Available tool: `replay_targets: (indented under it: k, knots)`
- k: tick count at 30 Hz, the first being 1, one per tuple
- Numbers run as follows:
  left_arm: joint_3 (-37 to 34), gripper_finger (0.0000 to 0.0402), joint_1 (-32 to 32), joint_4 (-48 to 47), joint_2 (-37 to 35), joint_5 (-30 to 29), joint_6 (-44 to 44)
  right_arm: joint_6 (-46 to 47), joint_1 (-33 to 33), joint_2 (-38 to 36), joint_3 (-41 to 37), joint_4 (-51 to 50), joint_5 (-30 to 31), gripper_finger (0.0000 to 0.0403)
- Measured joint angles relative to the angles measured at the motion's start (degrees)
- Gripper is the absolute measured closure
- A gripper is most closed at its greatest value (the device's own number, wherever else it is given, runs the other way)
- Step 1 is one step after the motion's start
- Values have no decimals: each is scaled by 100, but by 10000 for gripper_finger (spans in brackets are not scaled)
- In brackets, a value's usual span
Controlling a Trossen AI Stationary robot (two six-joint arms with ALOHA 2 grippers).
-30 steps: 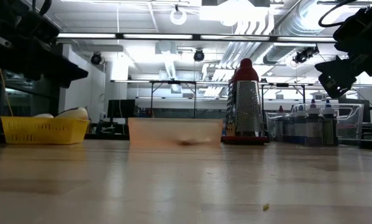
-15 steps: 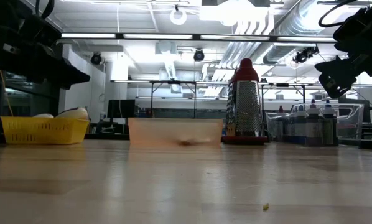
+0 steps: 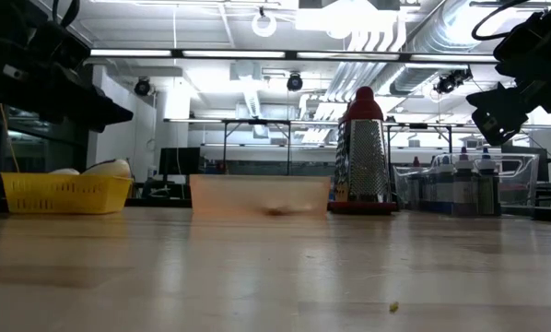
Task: Pick & Place Food Item
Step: Return to Home Position
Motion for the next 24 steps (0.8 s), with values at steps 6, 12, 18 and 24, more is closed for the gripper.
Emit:
replay_targets:
  k: [6, 12, 18, 24]
  knots:
    - [0, 254, 0, 7, 0, 0, -50, 0, 0, 0, 0, 0, 0, 213]
    - [0, 254, 0, 33, 0, 0, -58, 0, 1, 0, 0, 0, -1, 213]
    - [0, 254, 0, 52, 0, -2, -73, -2, 0, 0, 0, 0, 0, 213]
    - [0, 254, 0, 66, 0, -1, -73, -1, 0, 0, 0, 0, 0, 213]
